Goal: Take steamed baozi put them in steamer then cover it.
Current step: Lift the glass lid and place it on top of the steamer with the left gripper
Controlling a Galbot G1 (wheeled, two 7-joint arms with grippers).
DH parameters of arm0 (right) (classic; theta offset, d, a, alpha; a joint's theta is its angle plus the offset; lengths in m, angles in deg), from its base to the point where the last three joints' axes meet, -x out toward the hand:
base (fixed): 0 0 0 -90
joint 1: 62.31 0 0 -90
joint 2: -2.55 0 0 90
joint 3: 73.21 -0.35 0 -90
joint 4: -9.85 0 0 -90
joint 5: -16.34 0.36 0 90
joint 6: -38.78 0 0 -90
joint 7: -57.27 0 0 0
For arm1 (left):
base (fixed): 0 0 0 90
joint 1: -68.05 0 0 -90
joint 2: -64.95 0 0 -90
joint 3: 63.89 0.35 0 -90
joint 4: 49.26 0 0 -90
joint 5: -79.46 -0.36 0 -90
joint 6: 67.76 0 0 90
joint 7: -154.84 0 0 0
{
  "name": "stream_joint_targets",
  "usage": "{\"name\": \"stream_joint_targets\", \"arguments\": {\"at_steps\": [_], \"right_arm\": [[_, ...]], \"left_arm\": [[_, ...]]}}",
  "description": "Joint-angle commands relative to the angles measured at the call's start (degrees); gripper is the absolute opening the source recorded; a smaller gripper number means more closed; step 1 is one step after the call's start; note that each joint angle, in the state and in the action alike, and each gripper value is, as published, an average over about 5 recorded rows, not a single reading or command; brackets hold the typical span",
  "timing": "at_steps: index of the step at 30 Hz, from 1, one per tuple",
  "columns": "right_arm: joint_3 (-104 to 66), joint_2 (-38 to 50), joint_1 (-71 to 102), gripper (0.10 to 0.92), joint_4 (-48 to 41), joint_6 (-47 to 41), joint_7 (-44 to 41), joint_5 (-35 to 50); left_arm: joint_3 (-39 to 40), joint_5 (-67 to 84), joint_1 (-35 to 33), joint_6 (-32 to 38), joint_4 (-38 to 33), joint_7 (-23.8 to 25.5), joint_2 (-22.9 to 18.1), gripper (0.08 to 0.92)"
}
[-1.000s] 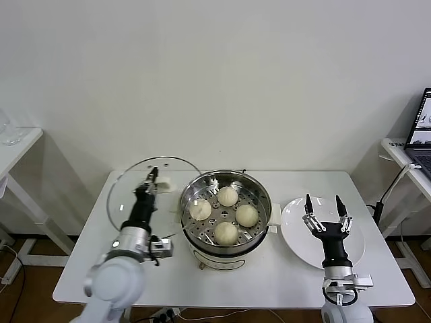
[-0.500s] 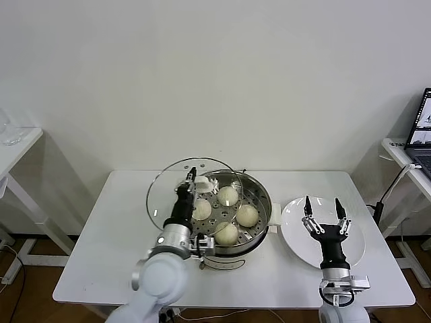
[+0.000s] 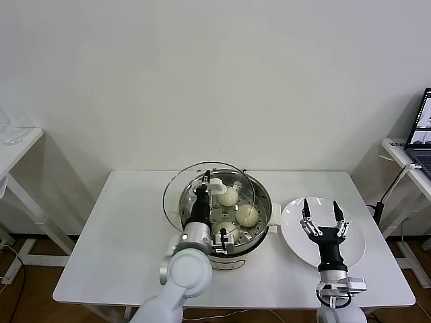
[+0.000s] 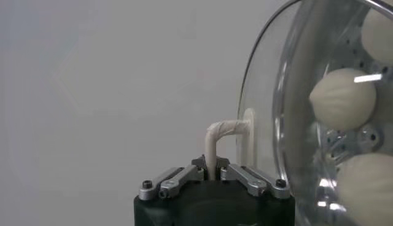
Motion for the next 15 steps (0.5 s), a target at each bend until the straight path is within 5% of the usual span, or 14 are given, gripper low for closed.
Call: {"name": "stream_joint_targets", "arguments": {"at_steps": [1, 15], "right_arm": [[0.37, -0.28, -0.03, 0.823, -0.34, 0.02, 0.04, -0.53], [0.79, -0.69, 0.06, 0.823, -1.72, 0.71, 0.00, -1.79]], "left_arm": [[1.61, -3.02, -0.13, -0.02, 3.08, -0.26, -3.65, 0.192], [2.20, -4.82, -0.22, -0.32, 4.95, -0.42, -6.34, 0.192]]}}
